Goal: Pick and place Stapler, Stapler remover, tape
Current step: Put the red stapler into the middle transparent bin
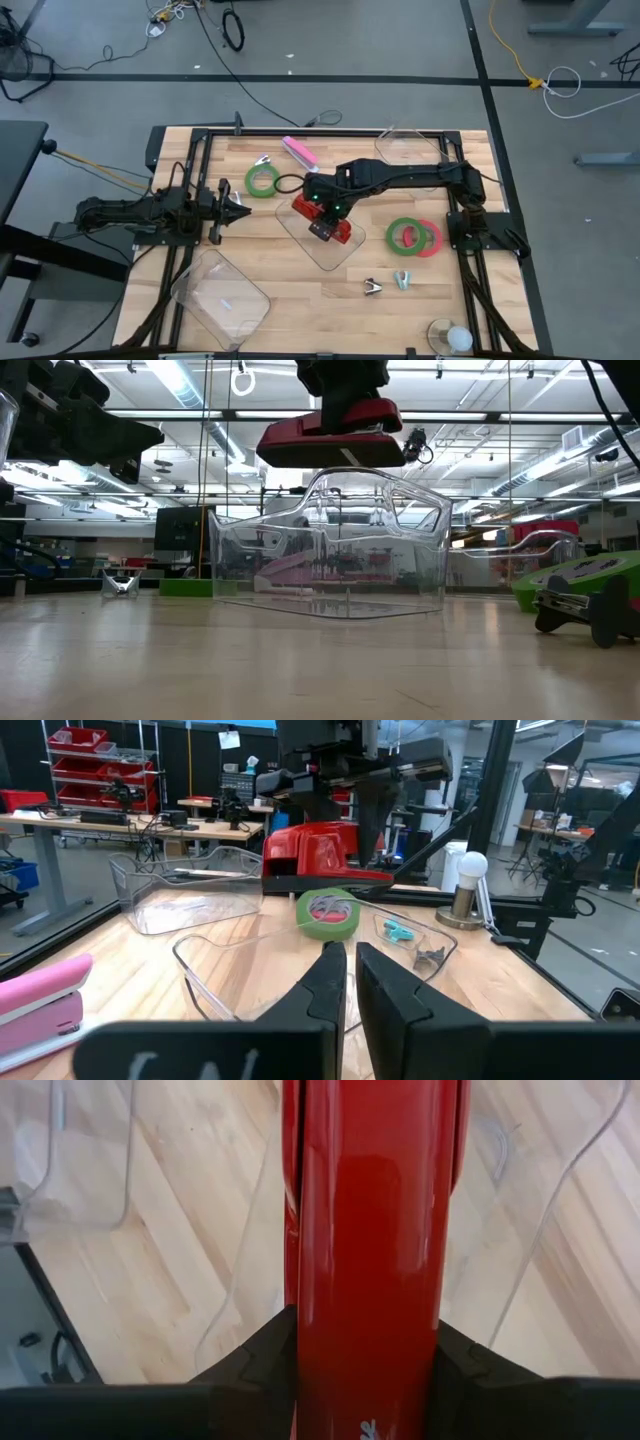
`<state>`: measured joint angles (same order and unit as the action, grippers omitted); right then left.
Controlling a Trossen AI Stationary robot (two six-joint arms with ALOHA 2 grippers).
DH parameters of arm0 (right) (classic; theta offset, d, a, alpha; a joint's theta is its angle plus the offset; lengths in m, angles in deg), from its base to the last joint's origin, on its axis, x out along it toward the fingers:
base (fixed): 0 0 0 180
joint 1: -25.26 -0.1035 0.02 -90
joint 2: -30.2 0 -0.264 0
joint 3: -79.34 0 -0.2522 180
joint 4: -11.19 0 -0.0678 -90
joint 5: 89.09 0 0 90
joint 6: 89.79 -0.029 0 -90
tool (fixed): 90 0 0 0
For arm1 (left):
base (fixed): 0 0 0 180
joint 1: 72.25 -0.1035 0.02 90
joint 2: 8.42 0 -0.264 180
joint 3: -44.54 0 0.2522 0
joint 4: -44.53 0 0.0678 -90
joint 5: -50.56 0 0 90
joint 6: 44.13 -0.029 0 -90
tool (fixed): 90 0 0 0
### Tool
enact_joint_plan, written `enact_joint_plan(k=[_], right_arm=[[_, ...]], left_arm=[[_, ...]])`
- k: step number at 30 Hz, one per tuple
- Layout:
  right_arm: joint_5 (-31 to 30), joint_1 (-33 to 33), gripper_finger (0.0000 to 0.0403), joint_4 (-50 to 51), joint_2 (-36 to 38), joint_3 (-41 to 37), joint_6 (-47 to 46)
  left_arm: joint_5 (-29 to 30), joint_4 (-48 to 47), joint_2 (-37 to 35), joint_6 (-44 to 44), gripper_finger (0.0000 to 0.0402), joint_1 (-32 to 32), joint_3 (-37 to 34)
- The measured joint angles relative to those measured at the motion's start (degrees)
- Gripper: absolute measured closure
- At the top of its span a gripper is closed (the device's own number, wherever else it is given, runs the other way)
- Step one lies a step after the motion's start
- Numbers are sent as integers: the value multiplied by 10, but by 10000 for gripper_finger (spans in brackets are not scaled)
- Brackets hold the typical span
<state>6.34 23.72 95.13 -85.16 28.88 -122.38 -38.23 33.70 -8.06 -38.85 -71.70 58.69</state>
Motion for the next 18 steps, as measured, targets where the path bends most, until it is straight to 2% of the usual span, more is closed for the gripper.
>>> enact_joint_plan(k=[7, 18], right_arm=[[0, 0, 261, 4, -8, 1, 1], [-5, 5, 261, 6, -65, 1, 1]], left_arm=[[0, 0, 0, 0, 371, 0, 0], [0, 0, 0, 0, 371, 0, 0]])
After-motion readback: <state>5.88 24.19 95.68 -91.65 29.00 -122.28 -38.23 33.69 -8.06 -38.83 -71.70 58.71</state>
